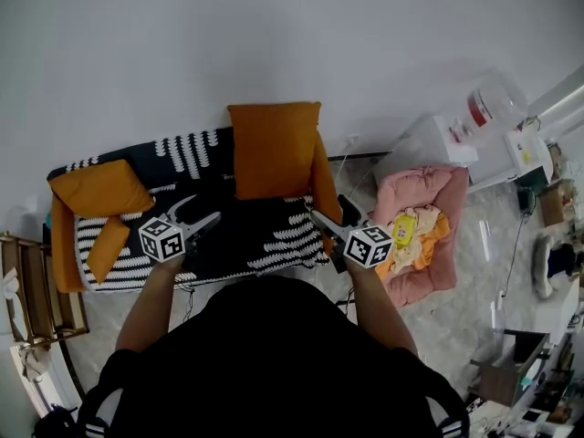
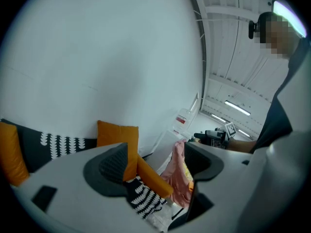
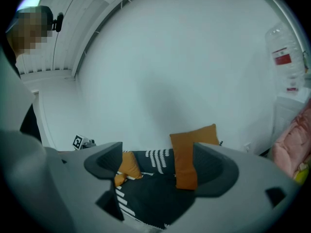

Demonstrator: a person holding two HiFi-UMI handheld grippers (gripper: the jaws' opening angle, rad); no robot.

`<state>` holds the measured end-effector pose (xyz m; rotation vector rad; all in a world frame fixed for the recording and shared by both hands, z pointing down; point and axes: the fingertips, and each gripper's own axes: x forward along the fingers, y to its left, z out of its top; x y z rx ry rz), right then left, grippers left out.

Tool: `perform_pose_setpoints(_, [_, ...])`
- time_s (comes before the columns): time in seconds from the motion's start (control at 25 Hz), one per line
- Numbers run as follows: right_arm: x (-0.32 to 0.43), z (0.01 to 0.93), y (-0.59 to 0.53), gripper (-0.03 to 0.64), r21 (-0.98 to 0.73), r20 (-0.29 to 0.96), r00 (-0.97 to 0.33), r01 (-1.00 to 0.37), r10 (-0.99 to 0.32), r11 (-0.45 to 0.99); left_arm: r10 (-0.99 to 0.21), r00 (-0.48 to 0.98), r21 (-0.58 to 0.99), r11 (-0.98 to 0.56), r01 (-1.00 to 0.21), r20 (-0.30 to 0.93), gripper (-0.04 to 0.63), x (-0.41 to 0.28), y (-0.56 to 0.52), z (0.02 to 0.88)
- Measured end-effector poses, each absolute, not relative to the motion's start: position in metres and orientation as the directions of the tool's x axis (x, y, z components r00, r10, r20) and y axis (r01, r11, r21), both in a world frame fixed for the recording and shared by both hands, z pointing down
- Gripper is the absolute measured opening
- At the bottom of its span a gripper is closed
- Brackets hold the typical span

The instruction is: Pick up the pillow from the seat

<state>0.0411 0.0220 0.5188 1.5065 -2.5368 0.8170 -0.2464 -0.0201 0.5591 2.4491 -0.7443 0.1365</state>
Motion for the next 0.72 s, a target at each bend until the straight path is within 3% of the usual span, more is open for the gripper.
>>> perform_pose_setpoints(0.72, [0.053, 0.537, 0.014, 0.439, -0.432, 0.337, -0.512, -0.83, -0.79, 0.353, -0.485, 0.83, 0.494, -0.669, -0.555, 0.277, 0.37, -0.248, -0.019, 0.565])
